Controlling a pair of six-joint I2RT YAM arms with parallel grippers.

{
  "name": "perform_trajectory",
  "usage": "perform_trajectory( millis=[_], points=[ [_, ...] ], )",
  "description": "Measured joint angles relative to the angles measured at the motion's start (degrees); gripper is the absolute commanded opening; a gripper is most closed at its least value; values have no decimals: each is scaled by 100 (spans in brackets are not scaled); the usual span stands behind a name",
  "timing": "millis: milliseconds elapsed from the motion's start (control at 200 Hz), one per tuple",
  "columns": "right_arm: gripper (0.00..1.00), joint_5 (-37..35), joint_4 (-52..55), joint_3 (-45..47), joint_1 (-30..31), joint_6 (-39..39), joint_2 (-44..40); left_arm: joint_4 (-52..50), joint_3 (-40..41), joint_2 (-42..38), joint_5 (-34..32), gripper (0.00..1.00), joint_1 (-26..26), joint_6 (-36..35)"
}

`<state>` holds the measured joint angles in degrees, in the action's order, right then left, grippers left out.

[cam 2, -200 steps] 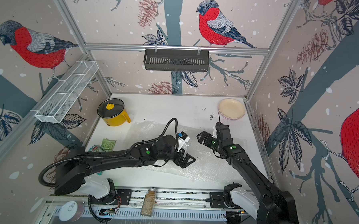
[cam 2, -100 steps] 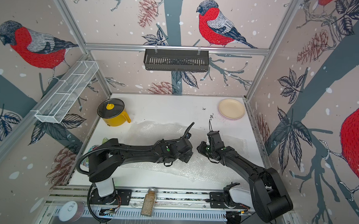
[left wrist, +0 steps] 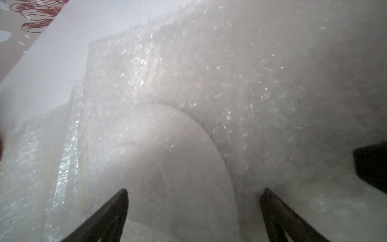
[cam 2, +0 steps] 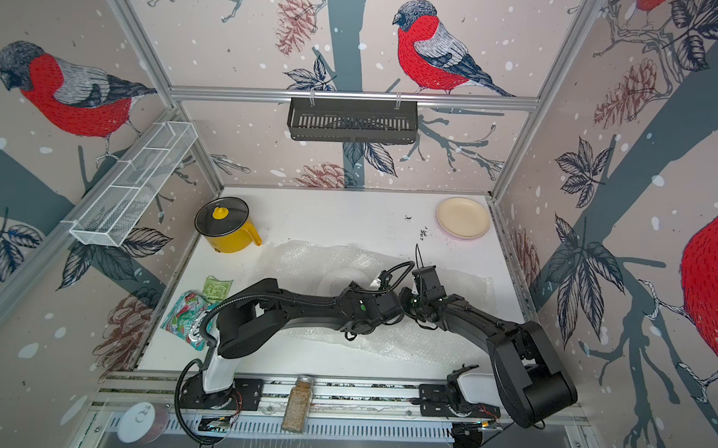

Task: Unpack dinner plates from bubble wrap
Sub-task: Unwrap the bubble wrap.

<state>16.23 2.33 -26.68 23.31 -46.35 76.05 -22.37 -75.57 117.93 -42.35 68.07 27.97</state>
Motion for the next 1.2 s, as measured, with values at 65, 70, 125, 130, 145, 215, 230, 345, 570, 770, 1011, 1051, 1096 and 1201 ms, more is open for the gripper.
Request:
perform_trajectory(
  millis=[65, 70, 125, 130, 145, 215, 230, 345, 570, 770, 1011, 1051, 1096, 1201],
  points=[
    [23, 22, -22, 4, -24, -4, 15, -184, -2, 2, -188, 96, 2, 76],
    [23, 22, -22, 4, -26, -4, 17, -192, -2, 2, -199, 96, 2, 76],
    [23, 44, -39, 9, -52, -4, 33, -295, -28, 22, -328, 96, 2, 125],
    [23, 46, -42, 9, -52, -4, 33, -304, -33, 24, -332, 96, 2, 127],
    [23, 55, -55, 9, -61, -2, 42, -361, -44, 28, -363, 96, 2, 146],
    [22, 72, -94, 7, -90, 0, 70, -525, -68, 31, -450, 96, 0, 203],
    [22, 79, -101, 4, -96, 0, 76, -538, -68, 24, -463, 97, 0, 203],
    [22, 105, -136, 0, -125, 7, 103, -634, -28, -39, -483, 96, -31, 201],
    [22, 127, -197, -9, -129, 31, 138, -769, -166, 74, -640, 94, -142, 201],
    [22, 125, -188, -35, -131, 136, 140, -990, -258, 66, -1012, 86, -245, 199],
    [21, 125, -129, -96, -136, 173, 203, -986, -282, 339, -1191, 84, -262, 144],
    [21, 125, -129, -98, -136, 175, 203, -964, -284, 374, -1220, 82, -264, 101],
    [21, 125, -129, -98, -136, 175, 205, -944, -289, 409, -1274, 80, -271, 98],
    [21, 127, -129, -107, -136, 177, 223, -938, -317, 448, -1329, 71, -304, 105]
  ],
)
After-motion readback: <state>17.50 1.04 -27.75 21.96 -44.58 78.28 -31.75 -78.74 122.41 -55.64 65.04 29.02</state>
